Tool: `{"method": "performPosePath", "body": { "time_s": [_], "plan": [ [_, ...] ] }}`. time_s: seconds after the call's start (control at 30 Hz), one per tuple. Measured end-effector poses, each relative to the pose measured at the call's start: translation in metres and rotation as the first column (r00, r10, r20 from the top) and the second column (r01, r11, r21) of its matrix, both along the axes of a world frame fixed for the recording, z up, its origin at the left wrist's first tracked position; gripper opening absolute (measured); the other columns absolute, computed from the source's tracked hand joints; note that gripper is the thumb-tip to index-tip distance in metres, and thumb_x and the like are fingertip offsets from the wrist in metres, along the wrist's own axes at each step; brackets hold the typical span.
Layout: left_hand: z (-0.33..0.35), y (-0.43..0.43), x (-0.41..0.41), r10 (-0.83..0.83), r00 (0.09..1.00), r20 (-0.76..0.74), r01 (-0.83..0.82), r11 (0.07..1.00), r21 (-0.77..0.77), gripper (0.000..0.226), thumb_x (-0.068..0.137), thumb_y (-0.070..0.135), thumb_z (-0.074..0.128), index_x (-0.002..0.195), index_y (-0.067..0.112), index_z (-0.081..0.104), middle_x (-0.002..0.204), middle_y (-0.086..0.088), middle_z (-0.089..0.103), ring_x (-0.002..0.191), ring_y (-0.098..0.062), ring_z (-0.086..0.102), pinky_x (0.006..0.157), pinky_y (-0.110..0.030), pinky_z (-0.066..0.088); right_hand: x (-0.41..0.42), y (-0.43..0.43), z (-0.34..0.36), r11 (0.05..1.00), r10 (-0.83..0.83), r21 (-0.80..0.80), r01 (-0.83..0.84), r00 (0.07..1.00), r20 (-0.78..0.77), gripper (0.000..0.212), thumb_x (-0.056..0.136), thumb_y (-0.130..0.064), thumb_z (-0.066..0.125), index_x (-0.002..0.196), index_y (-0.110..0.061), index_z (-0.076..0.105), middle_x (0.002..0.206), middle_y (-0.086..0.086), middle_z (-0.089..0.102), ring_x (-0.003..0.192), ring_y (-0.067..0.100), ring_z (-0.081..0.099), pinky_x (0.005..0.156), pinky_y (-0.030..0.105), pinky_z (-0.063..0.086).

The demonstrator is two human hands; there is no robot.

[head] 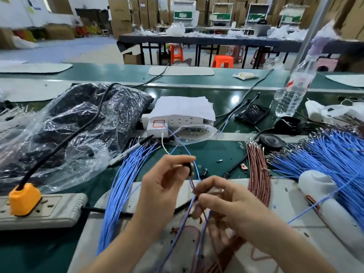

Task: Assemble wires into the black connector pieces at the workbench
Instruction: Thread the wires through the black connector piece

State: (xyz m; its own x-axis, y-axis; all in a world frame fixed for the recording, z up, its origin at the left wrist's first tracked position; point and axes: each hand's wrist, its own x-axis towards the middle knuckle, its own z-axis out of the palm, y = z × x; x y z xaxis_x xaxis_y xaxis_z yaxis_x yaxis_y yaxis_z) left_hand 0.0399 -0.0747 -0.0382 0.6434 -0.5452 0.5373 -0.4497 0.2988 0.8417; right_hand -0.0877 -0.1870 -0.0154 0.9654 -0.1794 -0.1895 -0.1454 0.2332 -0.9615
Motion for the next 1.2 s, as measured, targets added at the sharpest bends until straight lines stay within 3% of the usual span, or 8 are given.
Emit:
{"method": "performPosePath", "body": {
  "time_s": [0.07,0.2,0.3,0.37,0.53,0.9,1.07,1.2],
  "plan": [
    [0.002,0.001,-0.010,-0.011,0.987,0.159,0.003,0.999,0.052,0.031,0.086,0.022,0.061,0.113,0.036,0.062,0.095,0.010,0.065,0.085,-0.009,0.065,0.078,-0.017,0.049,0.002,0.004,-0.001,0.980,-0.133,-0.135,0.148,0.984,0.118,0.032,0.073,-0.022,0.067,0.092,0.000,0.055,0.073,0.012,0.068,0.040,0.021,0.055,0.035,0.024,0.044],
    [0.005,0.001,-0.017,-0.009,0.968,0.249,-0.004,0.999,0.052,0.050,0.085,0.024,0.062,0.132,0.033,0.049,0.100,0.012,0.065,0.091,-0.008,0.065,0.085,-0.016,0.048,0.003,0.012,-0.005,0.866,-0.301,-0.294,0.404,0.891,0.339,0.013,0.076,-0.024,0.067,0.074,-0.013,0.059,0.058,0.008,0.061,0.040,0.022,0.057,0.039,0.026,0.047],
    [0.008,0.002,-0.016,0.020,0.945,0.326,-0.031,0.999,0.030,0.038,0.082,0.018,0.068,0.118,0.026,0.062,0.096,0.011,0.065,0.091,-0.006,0.064,0.080,-0.010,0.044,0.003,0.014,-0.010,0.707,-0.293,-0.493,0.507,0.845,0.448,0.009,0.083,-0.014,0.068,0.079,-0.018,0.061,0.061,-0.001,0.064,0.046,0.017,0.062,0.047,0.030,0.053],
    [0.009,0.002,-0.016,0.005,0.944,0.329,-0.014,1.000,0.027,0.029,0.081,0.012,0.072,0.107,0.023,0.067,0.096,0.011,0.064,0.090,-0.006,0.064,0.078,-0.011,0.045,0.005,0.014,-0.014,0.647,-0.285,-0.541,0.537,0.829,0.482,0.024,0.084,0.001,0.068,0.081,-0.022,0.060,0.064,-0.010,0.063,0.050,0.012,0.064,0.050,0.029,0.054],
    [0.006,0.002,-0.018,-0.044,0.955,0.293,0.041,0.999,0.019,0.023,0.081,0.013,0.070,0.103,0.021,0.069,0.101,0.007,0.062,0.092,-0.014,0.065,0.080,-0.019,0.048,0.005,0.012,-0.016,0.604,-0.245,-0.569,0.559,0.809,0.534,0.028,0.082,0.010,0.066,0.089,-0.017,0.062,0.068,-0.005,0.065,0.057,0.008,0.067,0.057,0.017,0.053],
    [0.009,0.001,-0.016,-0.051,0.953,0.298,0.048,0.999,0.017,0.017,0.077,0.003,0.074,0.094,0.003,0.072,0.097,-0.006,0.063,0.090,-0.014,0.064,0.081,-0.027,0.052,0.006,0.010,-0.018,0.573,-0.260,-0.558,0.600,0.779,0.570,0.031,0.078,0.016,0.067,0.086,-0.013,0.062,0.076,-0.002,0.068,0.065,0.003,0.068,0.065,0.015,0.053],
    [0.007,0.002,-0.017,-0.048,0.941,0.335,0.046,0.999,0.014,0.016,0.078,0.004,0.073,0.094,0.003,0.070,0.096,-0.008,0.062,0.090,-0.012,0.063,0.083,-0.023,0.050,0.004,0.012,-0.018,0.495,-0.235,-0.601,0.627,0.763,0.602,0.044,0.075,0.018,0.068,0.091,-0.021,0.060,0.083,-0.007,0.068,0.072,0.001,0.067,0.069,0.011,0.051],
    [0.006,0.002,-0.016,-0.049,0.950,0.308,0.041,0.999,0.033,0.017,0.078,0.005,0.073,0.095,0.006,0.069,0.094,-0.006,0.061,0.087,-0.013,0.062,0.079,-0.030,0.052,0.004,0.012,-0.020,0.442,-0.237,-0.630,0.638,0.761,0.604,0.038,0.076,0.018,0.067,0.092,-0.017,0.062,0.079,-0.006,0.068,0.072,0.005,0.067,0.070,0.016,0.053]
  ]
}}
